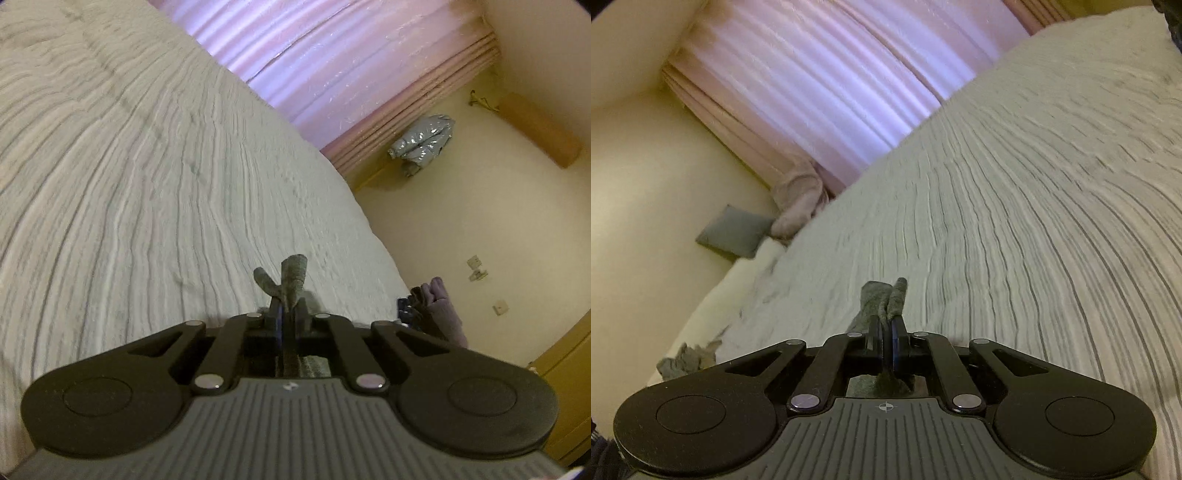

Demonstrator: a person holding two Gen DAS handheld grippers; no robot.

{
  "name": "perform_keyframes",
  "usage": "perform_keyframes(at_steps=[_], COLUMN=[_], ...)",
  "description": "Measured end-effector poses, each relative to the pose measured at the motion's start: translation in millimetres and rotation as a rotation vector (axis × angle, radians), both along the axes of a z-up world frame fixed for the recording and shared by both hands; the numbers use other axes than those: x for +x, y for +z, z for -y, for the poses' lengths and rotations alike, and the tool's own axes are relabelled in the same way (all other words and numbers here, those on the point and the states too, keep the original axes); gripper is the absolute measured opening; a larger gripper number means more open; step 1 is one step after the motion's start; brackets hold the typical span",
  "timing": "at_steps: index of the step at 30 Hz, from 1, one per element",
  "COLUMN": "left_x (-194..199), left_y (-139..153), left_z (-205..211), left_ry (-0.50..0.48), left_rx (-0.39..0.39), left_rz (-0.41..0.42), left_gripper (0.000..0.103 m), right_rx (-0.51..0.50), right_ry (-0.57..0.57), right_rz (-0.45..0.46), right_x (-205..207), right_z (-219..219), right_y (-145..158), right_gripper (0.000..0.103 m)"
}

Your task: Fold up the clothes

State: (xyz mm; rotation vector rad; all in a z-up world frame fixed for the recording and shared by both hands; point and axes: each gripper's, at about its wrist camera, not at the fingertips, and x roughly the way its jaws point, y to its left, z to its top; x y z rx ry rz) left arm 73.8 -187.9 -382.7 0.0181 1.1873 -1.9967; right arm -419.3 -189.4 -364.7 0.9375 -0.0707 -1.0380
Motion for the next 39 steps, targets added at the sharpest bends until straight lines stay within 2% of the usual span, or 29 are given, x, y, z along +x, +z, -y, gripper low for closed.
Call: perform_keyframes(at_steps=[3, 4, 6, 9, 13, 14, 16, 17, 18, 20, 23, 26, 28, 31, 36, 37, 38, 39], left_x=[-12, -12, -11, -4, 2, 2, 5, 9, 13, 21, 28, 22, 14, 2, -10, -12, -14, -14], left_y=[-19, -19, -16, -18, -17, -16, -12, -7, -3, 3, 2, -7, -16, -31, -34, -35, -35, -34], left_z=[11, 11, 11, 16, 3, -3, -18, -31, -44, -72, -111, -139, -151, -152, -136, -133, -130, -128], left_ry=[0.002, 0.006, 0.015, 0.069, 0.128, 0.138, 0.165, 0.18, 0.194, 0.218, 0.242, 0.244, 0.245, 0.321, 0.41, 0.42, 0.429, 0.426], left_rx=[0.089, 0.088, 0.079, 0.098, 0.123, 0.127, 0.134, 0.135, 0.135, 0.164, 0.229, 0.299, 0.332, 0.37, 0.352, 0.341, 0.338, 0.33], left_rz=[0.062, 0.057, 0.04, 0.028, 0.054, 0.064, 0.083, 0.082, 0.079, 0.05, -0.045, -0.16, -0.226, -0.248, -0.259, -0.251, -0.237, -0.226], left_gripper=[0.006, 0.007, 0.006, 0.005, 0.005, 0.007, 0.024, 0.025, 0.028, 0.039, 0.043, 0.045, 0.049, 0.05, 0.05, 0.047, 0.044, 0.038], right_rx=[0.121, 0.17, 0.189, 0.147, 0.25, 0.257, 0.246, 0.238, 0.229, 0.209, 0.207, 0.285, 0.345, 0.4, 0.429, 0.435, 0.444, 0.452], right_ry=[-0.007, -0.01, -0.022, -0.057, -0.035, -0.049, -0.097, -0.125, -0.159, -0.226, -0.219, -0.189, -0.161, -0.143, -0.203, -0.213, -0.221, -0.23], right_rz=[-0.047, -0.061, -0.065, -0.062, -0.126, -0.122, -0.102, -0.09, -0.073, -0.026, 0.137, 0.352, 0.448, 0.477, 0.485, 0.472, 0.452, 0.432], right_x=[13, 17, 22, 21, 29, 29, 25, 22, 19, 12, 12, 23, 37, 55, 63, 64, 64, 65], right_z=[15, 20, 21, 21, 35, 32, 20, 12, 2, -23, -66, -100, -113, -111, -88, -85, -83, -81], right_y=[-20, -29, -36, -27, -29, -26, -18, -12, -7, 2, 3, -10, -22, -33, -41, -43, -45, -46], right_gripper=[0.004, 0.004, 0.004, 0.004, 0.004, 0.004, 0.005, 0.014, 0.039, 0.075, 0.074, 0.074, 0.074, 0.074, 0.073, 0.073, 0.066, 0.055])
